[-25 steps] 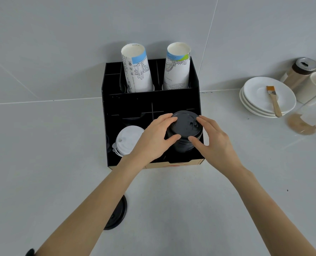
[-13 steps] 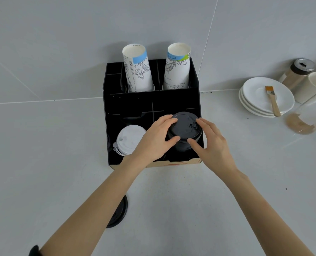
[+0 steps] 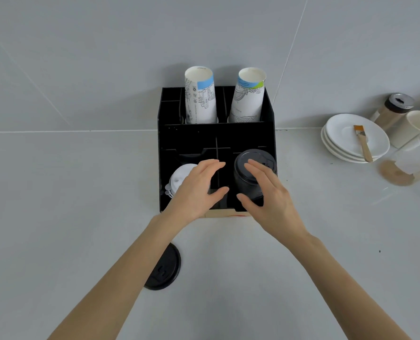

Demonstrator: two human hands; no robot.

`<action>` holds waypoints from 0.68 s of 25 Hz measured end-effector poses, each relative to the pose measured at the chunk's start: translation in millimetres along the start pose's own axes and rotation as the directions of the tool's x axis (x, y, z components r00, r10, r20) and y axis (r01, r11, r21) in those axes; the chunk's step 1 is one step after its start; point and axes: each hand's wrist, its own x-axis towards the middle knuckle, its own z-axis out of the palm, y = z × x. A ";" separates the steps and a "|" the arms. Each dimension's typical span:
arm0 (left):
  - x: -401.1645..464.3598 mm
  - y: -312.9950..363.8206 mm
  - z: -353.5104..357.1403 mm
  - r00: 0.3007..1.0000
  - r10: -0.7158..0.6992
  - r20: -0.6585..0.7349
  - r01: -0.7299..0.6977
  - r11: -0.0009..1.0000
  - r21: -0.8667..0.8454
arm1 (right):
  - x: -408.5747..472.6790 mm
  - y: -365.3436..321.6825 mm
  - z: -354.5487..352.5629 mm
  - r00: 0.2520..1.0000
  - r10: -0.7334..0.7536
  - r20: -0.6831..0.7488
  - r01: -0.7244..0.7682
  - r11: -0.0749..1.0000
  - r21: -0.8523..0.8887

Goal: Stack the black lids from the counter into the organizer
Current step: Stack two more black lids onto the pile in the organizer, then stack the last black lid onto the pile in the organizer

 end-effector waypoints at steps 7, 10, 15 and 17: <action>-60.4 -31.3 -23.4 0.991 -0.099 -0.086 0.099 0.995 -0.007 | -24.7 -27.8 39.5 0.984 -0.077 0.162 0.076 0.997 0.013; -86.1 -47.9 -30.2 0.985 -0.152 -0.076 0.151 0.988 -0.018 | -36.4 -34.9 59.5 0.967 -0.088 0.240 0.088 0.996 0.010; -127.8 -74.8 -35.5 0.963 -0.266 -0.039 0.266 0.964 -0.016 | -57.3 -40.4 92.1 0.931 -0.083 0.357 0.085 0.996 0.010; -141.5 -83.0 -34.4 0.952 -0.308 0.000 0.308 0.952 -0.003 | -64.1 -41.3 104.4 0.907 -0.058 0.416 0.066 0.998 -0.005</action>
